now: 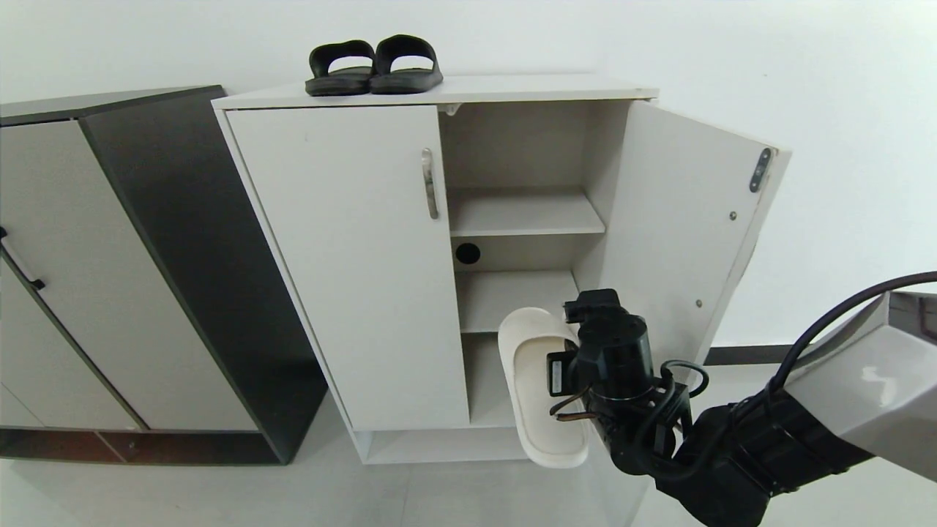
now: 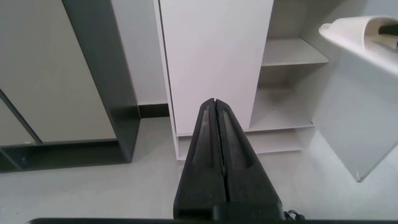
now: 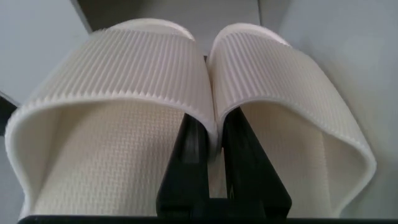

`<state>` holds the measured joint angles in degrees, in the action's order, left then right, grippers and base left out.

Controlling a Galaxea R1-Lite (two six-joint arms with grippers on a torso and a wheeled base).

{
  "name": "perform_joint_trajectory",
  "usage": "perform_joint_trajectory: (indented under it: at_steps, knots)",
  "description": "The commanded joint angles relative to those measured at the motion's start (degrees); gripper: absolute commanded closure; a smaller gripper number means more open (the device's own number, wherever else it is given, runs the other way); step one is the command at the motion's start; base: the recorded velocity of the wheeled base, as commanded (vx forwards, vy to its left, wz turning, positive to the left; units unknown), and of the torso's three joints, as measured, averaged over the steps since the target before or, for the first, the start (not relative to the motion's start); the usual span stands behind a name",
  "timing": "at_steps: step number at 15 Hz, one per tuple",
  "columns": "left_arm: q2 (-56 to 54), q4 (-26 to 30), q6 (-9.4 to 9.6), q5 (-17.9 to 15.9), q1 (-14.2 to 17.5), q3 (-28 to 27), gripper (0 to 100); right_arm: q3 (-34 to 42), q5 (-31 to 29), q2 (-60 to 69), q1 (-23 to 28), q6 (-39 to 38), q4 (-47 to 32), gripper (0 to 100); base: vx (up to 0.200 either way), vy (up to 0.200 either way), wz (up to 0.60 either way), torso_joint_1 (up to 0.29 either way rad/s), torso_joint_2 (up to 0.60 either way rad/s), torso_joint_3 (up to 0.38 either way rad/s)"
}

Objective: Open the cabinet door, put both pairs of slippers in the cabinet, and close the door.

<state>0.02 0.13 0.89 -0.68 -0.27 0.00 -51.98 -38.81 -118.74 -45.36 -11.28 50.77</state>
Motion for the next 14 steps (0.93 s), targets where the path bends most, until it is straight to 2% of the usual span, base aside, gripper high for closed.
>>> perform_joint_trajectory:
  at_steps: [1, 14]
  knots:
    - [0.2, 0.0, -0.01, 0.0, 0.0, 0.0, 100, 0.0, 0.0, 0.0, 0.4, 0.0, -0.1, 100, 0.000, 0.000, 0.00, 0.000, 0.00, 0.000]
    - [0.2, 0.0, -0.27, 0.1, 0.0, 0.0, 100, 0.2, -0.1, -0.7, 1.5, 0.0, -0.1, 100, 0.000, 0.000, 0.00, 0.000, 0.00, 0.000]
